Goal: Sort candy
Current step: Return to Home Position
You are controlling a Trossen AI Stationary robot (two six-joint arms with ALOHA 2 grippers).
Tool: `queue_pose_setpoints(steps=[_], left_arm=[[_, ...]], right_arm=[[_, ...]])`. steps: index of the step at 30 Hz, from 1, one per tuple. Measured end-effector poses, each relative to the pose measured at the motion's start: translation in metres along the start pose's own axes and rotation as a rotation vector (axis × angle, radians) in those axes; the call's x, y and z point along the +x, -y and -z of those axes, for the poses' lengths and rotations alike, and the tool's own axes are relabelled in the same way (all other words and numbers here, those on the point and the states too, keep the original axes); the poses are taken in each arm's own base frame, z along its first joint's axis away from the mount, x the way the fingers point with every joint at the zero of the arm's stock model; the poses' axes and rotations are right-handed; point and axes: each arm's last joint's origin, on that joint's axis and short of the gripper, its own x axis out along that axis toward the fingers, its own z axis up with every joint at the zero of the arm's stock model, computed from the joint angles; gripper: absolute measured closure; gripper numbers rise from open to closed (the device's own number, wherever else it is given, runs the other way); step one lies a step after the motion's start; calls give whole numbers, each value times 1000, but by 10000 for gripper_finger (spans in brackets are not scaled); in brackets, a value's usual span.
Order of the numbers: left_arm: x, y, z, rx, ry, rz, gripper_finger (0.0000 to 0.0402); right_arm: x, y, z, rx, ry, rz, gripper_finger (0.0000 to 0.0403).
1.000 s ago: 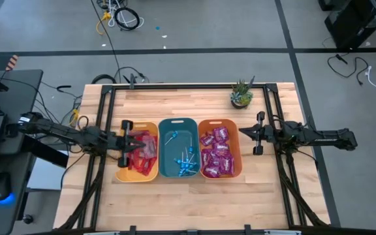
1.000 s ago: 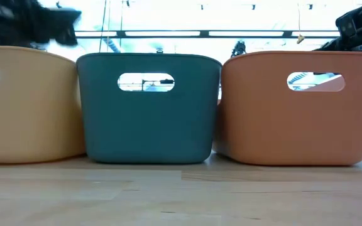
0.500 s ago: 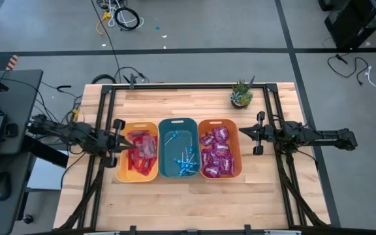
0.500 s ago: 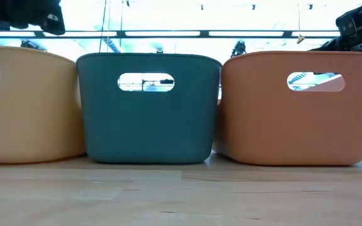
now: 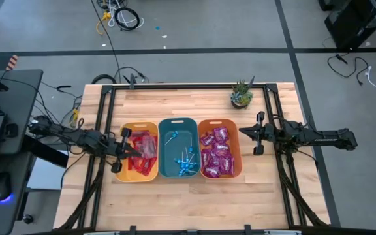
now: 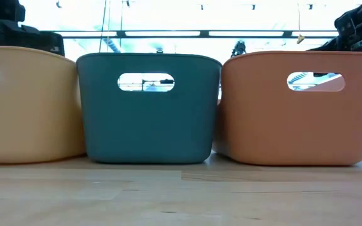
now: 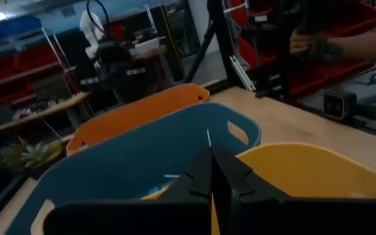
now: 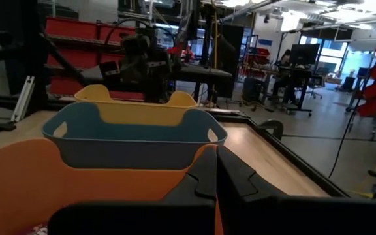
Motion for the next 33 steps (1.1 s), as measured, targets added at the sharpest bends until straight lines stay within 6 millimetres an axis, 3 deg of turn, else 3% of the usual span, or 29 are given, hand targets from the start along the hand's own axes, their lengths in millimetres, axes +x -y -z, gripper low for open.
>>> queue_pose_setpoints(steps=[6, 14, 33], left_arm=[[-3, 1, 3, 13, -27, 8, 401], [-3, -2, 5, -29, -73, -105, 397], [-3, -3, 4, -31, -60, -111, 394]], right_arm=[[0, 0, 0, 2, -1, 0, 403], [0, 0, 0, -16, -1, 0, 403], [0, 0, 0, -18, -1, -1, 402]])
